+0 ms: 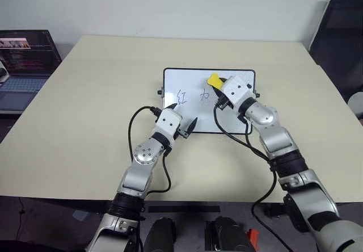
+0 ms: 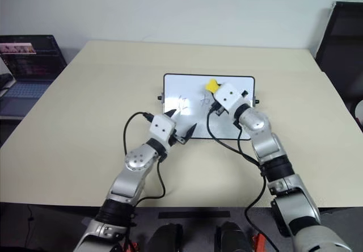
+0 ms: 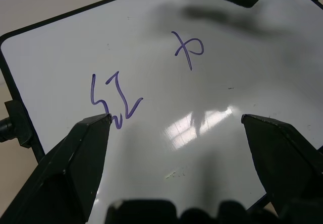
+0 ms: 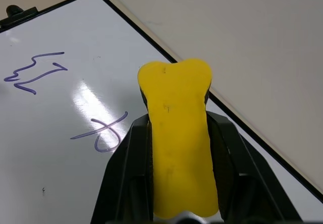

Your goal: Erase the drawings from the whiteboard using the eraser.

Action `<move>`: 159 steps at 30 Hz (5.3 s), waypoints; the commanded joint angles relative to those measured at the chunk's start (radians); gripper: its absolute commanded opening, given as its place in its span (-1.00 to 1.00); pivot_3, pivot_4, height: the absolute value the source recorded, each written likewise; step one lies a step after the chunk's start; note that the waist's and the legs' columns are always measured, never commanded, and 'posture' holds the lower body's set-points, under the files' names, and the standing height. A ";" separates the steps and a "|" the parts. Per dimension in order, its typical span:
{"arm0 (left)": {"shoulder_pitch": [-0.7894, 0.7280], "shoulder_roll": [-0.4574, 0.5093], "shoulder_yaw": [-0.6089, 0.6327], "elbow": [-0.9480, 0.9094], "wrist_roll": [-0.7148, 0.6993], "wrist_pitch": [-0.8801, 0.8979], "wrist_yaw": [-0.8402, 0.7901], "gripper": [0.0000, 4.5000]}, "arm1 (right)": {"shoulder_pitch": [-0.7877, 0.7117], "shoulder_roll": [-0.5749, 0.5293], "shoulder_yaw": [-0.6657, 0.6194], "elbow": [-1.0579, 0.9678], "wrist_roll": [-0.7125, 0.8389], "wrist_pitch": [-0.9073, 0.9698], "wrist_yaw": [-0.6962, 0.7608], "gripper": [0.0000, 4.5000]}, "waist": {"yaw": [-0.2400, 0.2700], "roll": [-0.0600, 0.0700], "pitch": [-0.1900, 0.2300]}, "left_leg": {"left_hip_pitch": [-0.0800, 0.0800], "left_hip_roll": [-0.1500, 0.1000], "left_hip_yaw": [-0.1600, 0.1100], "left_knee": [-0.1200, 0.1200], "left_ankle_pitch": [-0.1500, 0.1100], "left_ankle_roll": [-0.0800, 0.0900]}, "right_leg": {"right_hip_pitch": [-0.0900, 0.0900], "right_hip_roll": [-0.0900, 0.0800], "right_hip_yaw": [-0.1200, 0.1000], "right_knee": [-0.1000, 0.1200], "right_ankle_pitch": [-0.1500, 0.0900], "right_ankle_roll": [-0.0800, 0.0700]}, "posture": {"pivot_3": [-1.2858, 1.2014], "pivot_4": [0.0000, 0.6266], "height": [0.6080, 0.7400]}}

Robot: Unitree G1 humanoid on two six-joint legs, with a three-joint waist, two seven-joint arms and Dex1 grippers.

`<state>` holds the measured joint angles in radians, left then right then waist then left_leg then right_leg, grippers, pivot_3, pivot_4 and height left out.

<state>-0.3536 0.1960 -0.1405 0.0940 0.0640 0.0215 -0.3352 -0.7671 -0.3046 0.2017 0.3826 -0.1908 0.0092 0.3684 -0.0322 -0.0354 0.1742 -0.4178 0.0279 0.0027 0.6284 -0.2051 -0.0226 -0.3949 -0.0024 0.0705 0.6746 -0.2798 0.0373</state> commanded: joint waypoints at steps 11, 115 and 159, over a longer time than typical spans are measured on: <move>-0.001 -0.002 0.010 -0.045 -0.003 0.012 0.014 1.00 | -0.153 0.032 0.014 0.249 -0.052 -0.066 -0.028 -0.50 | -0.003 0.000 0.000 | 0.001 0.000 0.000 0.001 0.000 0.000 | 0.000 0.000 0.000 0.004 0.000 0.000 | 0.03 -0.52 1.00; 0.029 0.010 0.020 -0.065 0.006 0.023 0.046 1.00 | 0.103 0.003 0.092 -0.240 0.056 0.614 0.151 -0.50 | -0.002 0.000 0.000 | 0.004 0.001 -0.001 0.002 0.001 0.000 | 0.003 0.000 -0.001 0.004 -0.001 0.000 | 0.03 -0.52 1.00; 0.032 0.007 0.018 -0.064 0.008 0.028 0.043 1.00 | 0.051 0.031 0.101 -0.181 -0.029 0.504 0.085 -0.50 | -0.006 0.000 0.000 | 0.002 0.001 -0.001 0.001 0.001 0.001 | 0.001 0.000 0.000 0.002 0.000 -0.001 | 0.03 -0.52 1.00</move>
<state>-0.3191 0.2012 -0.1229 0.0788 0.0667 0.0577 -0.2950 -0.7420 -0.2541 0.3141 0.2005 -0.2131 0.4765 0.4430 -0.0386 -0.0354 0.1740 -0.4156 0.0287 0.0014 0.6290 -0.2044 -0.0219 -0.3940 -0.0024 0.0700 0.6767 -0.2803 0.0363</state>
